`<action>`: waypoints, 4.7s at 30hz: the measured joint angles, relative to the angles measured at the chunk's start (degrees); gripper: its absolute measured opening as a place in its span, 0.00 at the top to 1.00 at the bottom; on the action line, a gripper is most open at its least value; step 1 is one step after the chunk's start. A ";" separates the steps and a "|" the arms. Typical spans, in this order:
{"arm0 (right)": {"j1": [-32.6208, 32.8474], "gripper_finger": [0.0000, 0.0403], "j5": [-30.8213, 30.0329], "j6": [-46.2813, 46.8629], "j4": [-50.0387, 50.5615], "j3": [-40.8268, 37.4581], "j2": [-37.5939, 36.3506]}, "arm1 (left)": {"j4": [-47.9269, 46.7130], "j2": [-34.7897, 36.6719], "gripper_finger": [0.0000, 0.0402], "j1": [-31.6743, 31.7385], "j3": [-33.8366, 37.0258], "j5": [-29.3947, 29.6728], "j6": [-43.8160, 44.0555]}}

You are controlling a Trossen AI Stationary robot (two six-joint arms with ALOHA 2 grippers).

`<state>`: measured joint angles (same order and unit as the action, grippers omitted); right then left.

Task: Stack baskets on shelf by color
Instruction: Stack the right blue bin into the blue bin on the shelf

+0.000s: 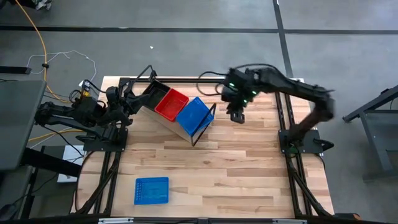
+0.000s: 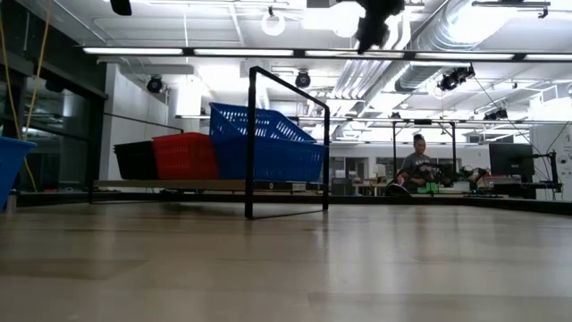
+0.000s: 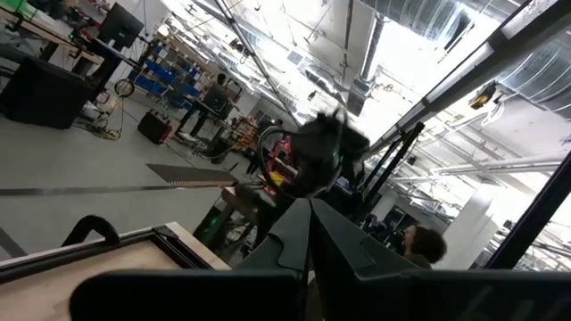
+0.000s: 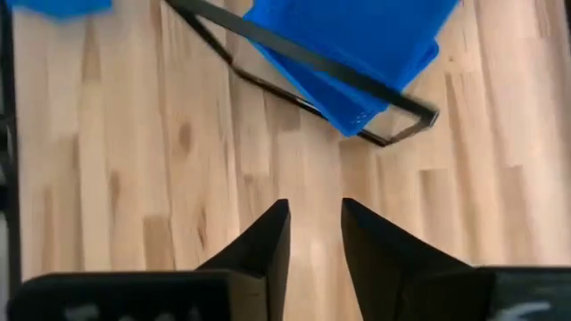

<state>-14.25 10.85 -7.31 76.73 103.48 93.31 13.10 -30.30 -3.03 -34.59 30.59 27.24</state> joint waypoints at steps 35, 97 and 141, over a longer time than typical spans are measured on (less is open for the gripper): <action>9.73 1.00 -21.82 37.18 -83.47 -56.25 -0.80 | -21.63 -18.55 1.00 11.76 -9.98 -1.29 10.70; 6.83 1.00 -31.97 37.31 -85.92 -56.52 -0.19 | -18.03 -50.71 1.00 29.86 -14.80 -34.61 5.09; 6.85 1.00 -31.68 38.21 -86.22 -56.41 -0.25 | -22.22 -49.96 1.00 26.05 -14.79 -34.47 -4.19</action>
<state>-7.40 -20.83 30.89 -9.50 47.07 93.06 -9.12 -80.27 23.03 -49.38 -3.88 23.05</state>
